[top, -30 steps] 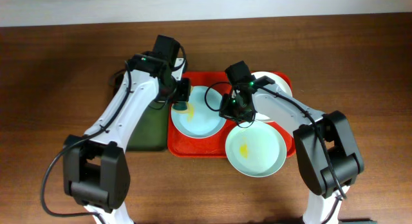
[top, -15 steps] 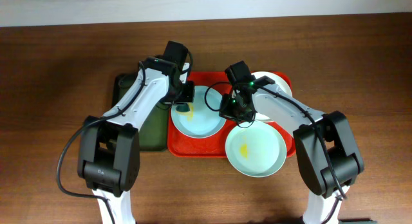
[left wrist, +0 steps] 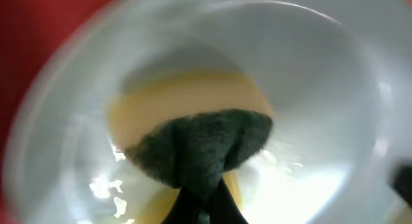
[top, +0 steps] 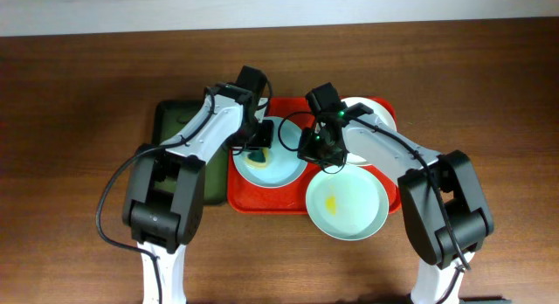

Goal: Clean dirty plates on tray and stack at the side
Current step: 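Scrub the light blue plate's yellow smear with the sponge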

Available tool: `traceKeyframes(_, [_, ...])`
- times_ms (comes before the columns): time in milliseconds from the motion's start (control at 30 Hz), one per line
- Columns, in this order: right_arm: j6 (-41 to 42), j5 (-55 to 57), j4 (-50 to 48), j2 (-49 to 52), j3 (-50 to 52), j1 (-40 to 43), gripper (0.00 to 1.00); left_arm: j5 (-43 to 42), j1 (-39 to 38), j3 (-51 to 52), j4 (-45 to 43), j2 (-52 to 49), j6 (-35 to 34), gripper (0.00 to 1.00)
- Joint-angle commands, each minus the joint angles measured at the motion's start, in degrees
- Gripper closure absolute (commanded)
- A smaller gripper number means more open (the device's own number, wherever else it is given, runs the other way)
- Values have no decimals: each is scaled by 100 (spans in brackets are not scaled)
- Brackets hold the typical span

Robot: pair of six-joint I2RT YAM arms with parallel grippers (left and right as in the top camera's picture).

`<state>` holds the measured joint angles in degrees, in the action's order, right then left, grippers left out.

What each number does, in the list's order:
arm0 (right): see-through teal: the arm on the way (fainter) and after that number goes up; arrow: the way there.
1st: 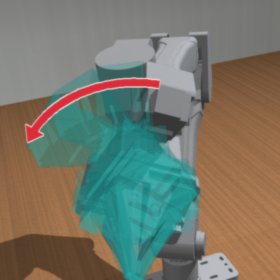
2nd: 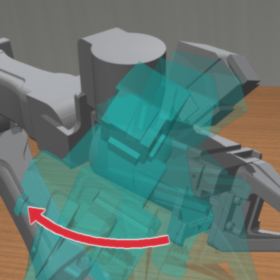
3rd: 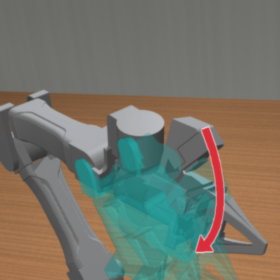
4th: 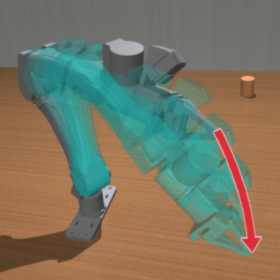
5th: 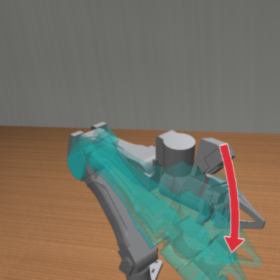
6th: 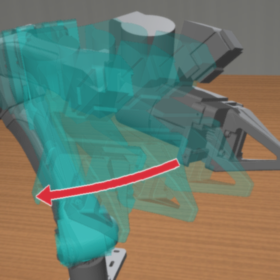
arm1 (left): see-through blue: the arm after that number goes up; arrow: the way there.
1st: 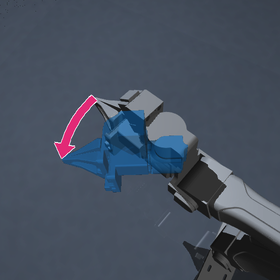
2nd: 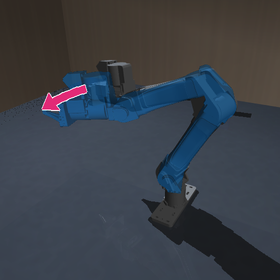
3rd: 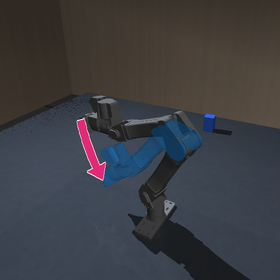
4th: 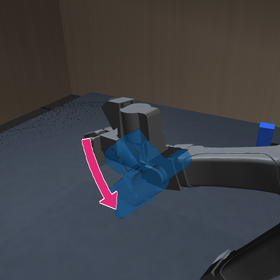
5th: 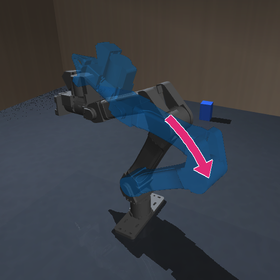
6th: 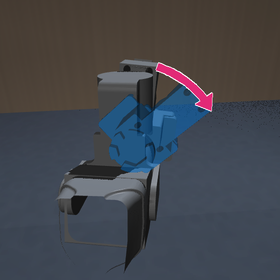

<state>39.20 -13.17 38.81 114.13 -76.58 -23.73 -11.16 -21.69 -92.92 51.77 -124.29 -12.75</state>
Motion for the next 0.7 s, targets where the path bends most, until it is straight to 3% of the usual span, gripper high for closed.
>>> traceKeyframes(0, [26,-9,-4,70,46,-31,96,-1491,101,-146,44,-240,258,100])
traceKeyframes(133, [26,17,0,70,46,-31,96,-1471,481,-793,503,-44,260,100])
traceKeyframes(300, [26,31,20,70,46,-31,96,-186,568,-955,887,382,256,100])
traceKeyframes(400, [26,31,17,70,46,-31,96,251,437,-745,833,308,254,100])
traceKeyframes(567, [26,31,20,70,46,-31,96,273,236,-365,343,273,238,100])
traceKeyframes(667, [26,31,20,70,46,-31,96,1123,146,-188,273,258,-402,100])
